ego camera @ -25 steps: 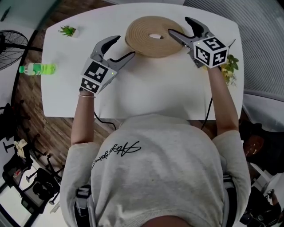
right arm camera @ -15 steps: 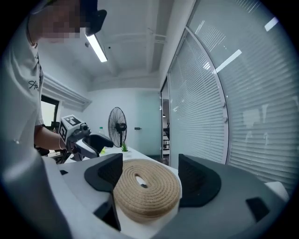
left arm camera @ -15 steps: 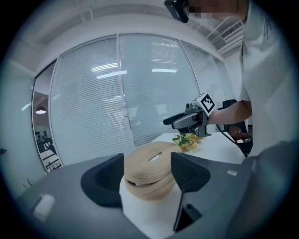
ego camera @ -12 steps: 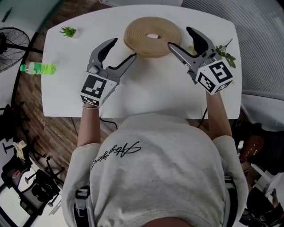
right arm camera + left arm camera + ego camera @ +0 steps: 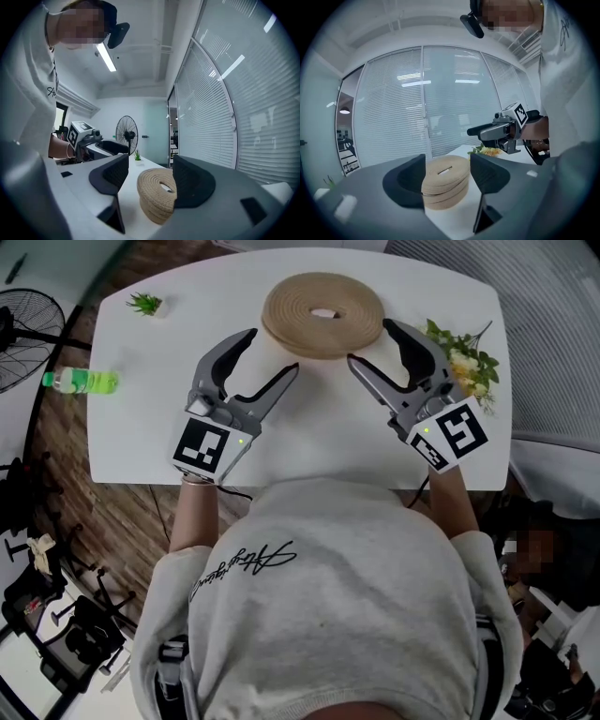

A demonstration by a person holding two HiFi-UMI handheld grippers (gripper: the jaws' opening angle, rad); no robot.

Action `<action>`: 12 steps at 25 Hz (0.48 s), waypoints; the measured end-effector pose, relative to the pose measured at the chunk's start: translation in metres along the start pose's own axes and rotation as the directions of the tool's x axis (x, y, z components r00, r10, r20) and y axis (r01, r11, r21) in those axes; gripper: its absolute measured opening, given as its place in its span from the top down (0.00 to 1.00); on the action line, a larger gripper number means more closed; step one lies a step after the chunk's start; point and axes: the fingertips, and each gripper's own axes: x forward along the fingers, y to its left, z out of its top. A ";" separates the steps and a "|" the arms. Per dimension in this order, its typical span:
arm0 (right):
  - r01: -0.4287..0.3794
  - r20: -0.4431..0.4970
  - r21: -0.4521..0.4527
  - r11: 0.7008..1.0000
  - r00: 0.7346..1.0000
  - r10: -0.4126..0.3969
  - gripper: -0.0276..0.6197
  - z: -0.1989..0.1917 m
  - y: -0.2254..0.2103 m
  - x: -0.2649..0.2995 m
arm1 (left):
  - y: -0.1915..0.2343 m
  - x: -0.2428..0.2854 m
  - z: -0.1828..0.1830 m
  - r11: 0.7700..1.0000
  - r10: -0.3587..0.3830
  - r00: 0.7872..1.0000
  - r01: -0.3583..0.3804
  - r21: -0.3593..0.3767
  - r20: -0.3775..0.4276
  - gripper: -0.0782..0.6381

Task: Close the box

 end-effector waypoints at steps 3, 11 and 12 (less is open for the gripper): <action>-0.015 0.011 -0.001 1.000 1.000 0.015 0.53 0.001 0.007 -0.004 | -0.005 -0.001 0.005 1.000 0.001 1.000 -0.001 0.002 0.016 0.50; -0.073 0.019 -0.014 0.997 0.997 0.073 0.64 0.002 0.020 -0.007 | -0.007 0.000 0.006 1.000 0.008 1.000 -0.007 -0.006 0.025 0.54; -0.076 0.017 -0.021 0.997 0.997 0.076 0.65 0.002 0.021 -0.008 | -0.008 0.001 0.007 1.000 0.009 1.000 -0.009 -0.006 0.027 0.56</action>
